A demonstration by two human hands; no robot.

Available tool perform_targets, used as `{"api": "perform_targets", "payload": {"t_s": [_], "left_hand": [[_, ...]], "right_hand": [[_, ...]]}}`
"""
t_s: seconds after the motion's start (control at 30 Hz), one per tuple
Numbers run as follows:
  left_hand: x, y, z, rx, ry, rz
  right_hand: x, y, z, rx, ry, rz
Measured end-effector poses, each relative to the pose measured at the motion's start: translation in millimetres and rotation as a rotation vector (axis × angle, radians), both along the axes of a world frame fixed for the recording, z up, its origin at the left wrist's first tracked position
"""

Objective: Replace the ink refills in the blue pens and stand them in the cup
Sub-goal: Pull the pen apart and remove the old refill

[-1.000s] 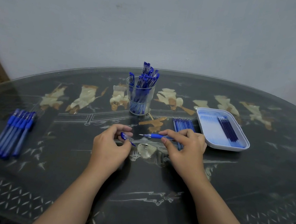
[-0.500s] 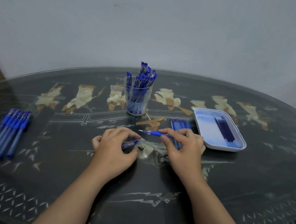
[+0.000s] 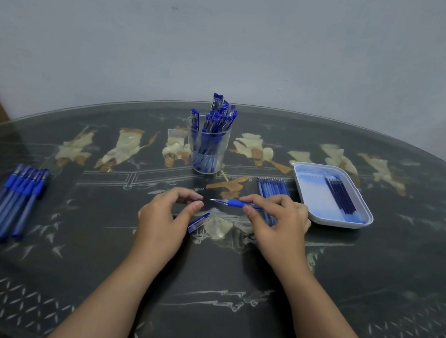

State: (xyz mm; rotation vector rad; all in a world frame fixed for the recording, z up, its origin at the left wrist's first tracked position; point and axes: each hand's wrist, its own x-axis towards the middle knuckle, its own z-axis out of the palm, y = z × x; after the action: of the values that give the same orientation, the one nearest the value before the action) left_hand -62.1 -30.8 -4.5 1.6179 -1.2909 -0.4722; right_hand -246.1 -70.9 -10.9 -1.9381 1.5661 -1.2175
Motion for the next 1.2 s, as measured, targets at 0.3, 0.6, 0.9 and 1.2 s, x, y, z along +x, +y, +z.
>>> {"api": "perform_targets", "payload": {"t_s": [0.3, 0.6, 0.9, 1.2], "left_hand": [[5, -1, 2, -0.026, -0.007, 0.033], [8, -3, -1, 0.039, -0.266, 0.099], [10, -3, 2, 0.121, -0.241, 0.115], [8, 0, 8, 0.142, -0.187, 0.091]], "right_hand": [[0, 1, 3, -0.005, -0.024, 0.015], [0, 0, 0, -0.016, -0.001, 0.011], [1, 0, 1, -0.015, 0.019, 0.016], [2, 3, 2, -0.045, 0.005, 0.003]]}}
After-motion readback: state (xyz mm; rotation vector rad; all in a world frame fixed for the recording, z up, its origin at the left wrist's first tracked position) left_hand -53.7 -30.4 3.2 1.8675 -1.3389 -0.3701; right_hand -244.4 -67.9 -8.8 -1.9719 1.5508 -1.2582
